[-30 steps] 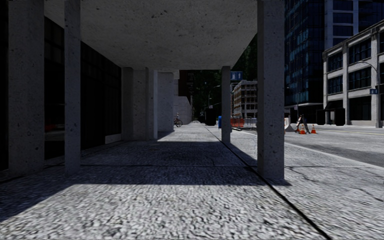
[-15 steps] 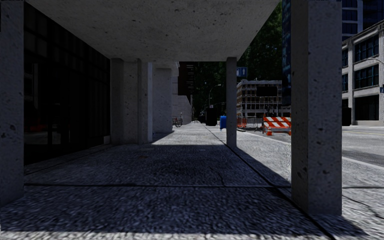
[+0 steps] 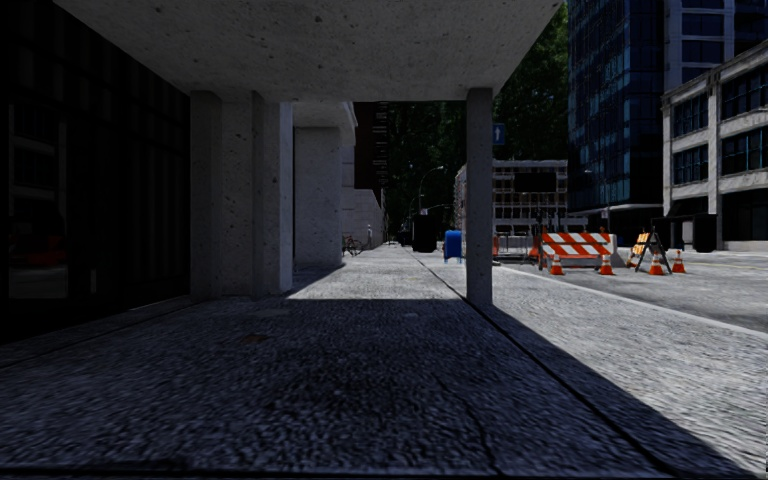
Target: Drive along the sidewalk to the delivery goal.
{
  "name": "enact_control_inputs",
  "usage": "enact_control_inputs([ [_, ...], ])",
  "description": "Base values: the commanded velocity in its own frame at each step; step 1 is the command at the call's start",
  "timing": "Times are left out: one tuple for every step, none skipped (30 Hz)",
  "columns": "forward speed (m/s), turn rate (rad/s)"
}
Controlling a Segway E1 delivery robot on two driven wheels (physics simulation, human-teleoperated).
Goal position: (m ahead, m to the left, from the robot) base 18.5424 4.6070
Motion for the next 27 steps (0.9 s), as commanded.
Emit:
enact_control_inputs([
  [2.00, 0.00],
  [2.00, 0.00],
  [2.00, 0.00],
  [2.00, 0.00],
  [2.00, 0.00],
  [2.00, 0.00],
  [2.00, 0.00],
  [2.00, 0.00],
  [2.00, 0.00],
  [2.00, 0.00],
  [2.00, 0.00],
  [2.00, 0.00],
  [2.00, 0.00],
  [2.00, 0.00],
  [2.00, 0.00],
  [2.00, 0.00],
  [2.00, 0.00],
  [2.00, 0.00],
  [2.00, 0.00],
  [2.00, 0.00],
  [2.00, 0.00],
  [2.00, 0.00],
  [2.00, 0.00],
  [2.00, 0.00],
  [2.00, 0.00],
  [2.00, 0.00],
  [2.00, 0.00],
])
